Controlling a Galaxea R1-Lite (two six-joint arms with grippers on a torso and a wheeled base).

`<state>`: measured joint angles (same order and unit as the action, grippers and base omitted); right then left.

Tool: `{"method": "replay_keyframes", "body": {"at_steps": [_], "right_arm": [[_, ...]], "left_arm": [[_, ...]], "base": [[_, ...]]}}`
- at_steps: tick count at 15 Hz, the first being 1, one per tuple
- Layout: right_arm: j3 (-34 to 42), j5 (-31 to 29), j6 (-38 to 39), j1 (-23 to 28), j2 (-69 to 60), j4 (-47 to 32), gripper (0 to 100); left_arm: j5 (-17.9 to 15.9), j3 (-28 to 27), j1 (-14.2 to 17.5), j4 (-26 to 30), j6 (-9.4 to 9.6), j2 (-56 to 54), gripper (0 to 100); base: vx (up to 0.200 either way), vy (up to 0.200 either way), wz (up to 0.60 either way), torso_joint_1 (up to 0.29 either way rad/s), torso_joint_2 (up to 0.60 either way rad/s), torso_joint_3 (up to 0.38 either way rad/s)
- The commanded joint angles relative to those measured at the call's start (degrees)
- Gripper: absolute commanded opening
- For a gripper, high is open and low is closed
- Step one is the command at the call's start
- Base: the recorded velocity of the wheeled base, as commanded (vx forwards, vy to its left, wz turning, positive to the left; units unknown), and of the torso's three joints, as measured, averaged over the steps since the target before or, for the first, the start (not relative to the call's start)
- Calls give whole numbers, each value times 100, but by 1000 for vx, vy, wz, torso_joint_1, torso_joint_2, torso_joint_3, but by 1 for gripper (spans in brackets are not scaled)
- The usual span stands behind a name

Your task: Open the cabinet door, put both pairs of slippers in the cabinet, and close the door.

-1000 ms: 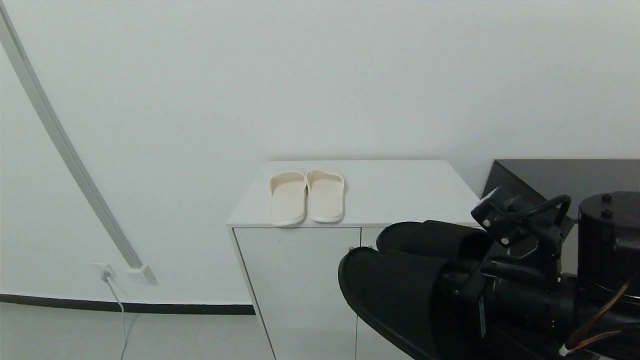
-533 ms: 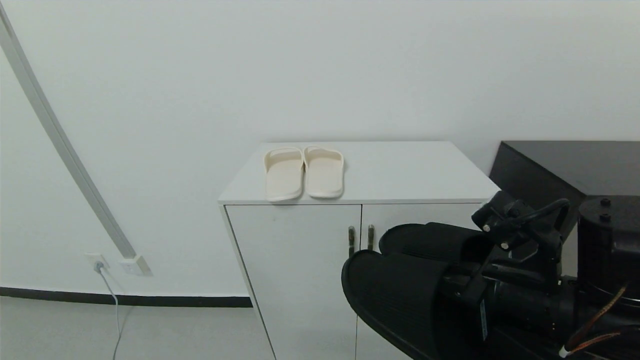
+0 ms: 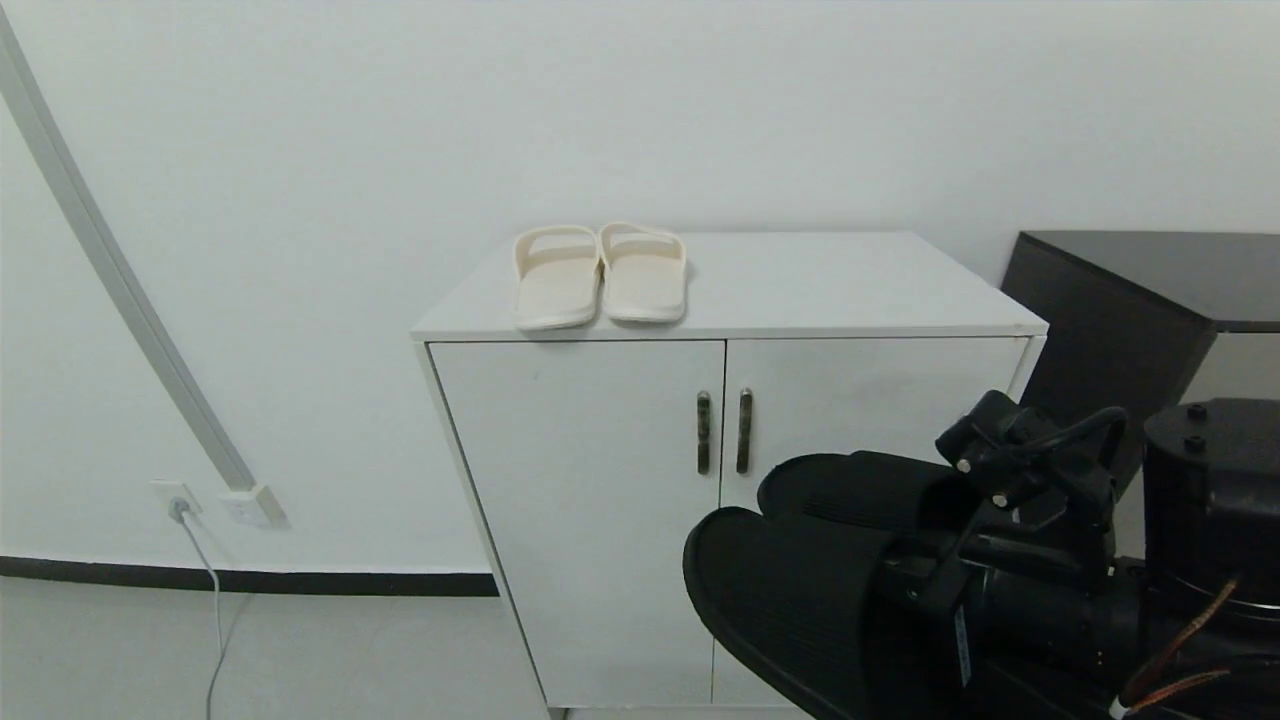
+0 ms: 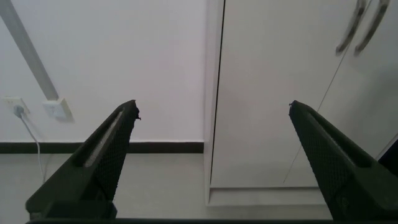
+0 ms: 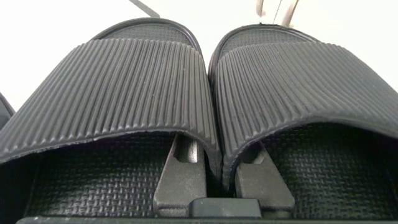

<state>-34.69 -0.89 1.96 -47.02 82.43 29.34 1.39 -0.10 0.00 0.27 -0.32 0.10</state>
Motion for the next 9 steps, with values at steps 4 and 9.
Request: {"method": "replay_keyframes", "body": {"at_steps": [4, 9], "right_arm": [[33, 1, -3, 0, 62, 19, 0], [77, 1, -108, 0, 71, 19, 0]], "left_arm": [[2, 1, 0, 0, 5, -1, 100], [2, 1, 0, 0, 23, -1, 100]], "base": [[0, 0, 0, -135, 470, 331], [0, 0, 0, -97, 458, 363]]}}
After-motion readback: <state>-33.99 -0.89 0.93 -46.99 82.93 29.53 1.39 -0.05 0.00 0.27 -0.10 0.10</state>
